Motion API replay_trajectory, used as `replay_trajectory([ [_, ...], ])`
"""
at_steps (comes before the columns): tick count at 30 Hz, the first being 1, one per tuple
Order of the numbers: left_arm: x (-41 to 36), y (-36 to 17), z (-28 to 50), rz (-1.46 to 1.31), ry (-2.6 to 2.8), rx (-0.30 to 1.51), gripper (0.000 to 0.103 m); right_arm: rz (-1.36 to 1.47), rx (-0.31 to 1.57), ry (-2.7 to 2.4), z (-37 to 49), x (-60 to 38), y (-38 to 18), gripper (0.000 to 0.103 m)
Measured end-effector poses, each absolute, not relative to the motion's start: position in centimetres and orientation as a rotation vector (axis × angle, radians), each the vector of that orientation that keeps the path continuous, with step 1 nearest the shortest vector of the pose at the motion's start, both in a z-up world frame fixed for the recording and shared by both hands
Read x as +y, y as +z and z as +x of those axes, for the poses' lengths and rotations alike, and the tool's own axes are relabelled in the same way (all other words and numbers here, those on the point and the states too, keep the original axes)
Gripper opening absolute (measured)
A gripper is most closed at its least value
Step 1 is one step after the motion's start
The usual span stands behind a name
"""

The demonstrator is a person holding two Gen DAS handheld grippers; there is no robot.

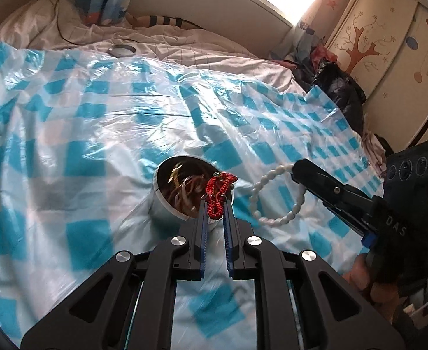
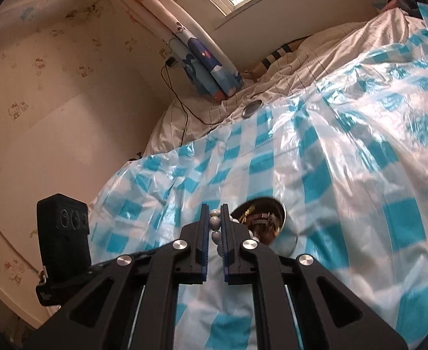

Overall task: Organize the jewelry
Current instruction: 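Open both grippers over the tin to drop the red and pearl bracelets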

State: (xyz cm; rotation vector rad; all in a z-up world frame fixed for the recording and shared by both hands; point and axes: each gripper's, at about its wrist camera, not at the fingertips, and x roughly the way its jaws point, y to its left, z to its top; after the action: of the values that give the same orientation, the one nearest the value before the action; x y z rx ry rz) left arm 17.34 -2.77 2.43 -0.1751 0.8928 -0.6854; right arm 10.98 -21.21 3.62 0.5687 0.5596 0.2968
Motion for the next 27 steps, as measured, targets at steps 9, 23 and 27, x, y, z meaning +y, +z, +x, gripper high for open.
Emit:
replay_trajectory([
  [9,-3.2,-1.2,21.2,-0.252,-0.528,0.989,0.029,0.409,0.762,0.248,18.4,-17.8,-0.4,0.009],
  [23,-0.6,1.2,17.8,-0.040,-0.393,0.860,0.051,0.502,0.788,0.275,17.6,-18.4,-1.1,0.043],
  [27,-0.6,1.7,17.3,0.012,-0.361,0.829,0.054,0.460,0.778,0.257,17.5,-17.9,-0.8,0.048],
])
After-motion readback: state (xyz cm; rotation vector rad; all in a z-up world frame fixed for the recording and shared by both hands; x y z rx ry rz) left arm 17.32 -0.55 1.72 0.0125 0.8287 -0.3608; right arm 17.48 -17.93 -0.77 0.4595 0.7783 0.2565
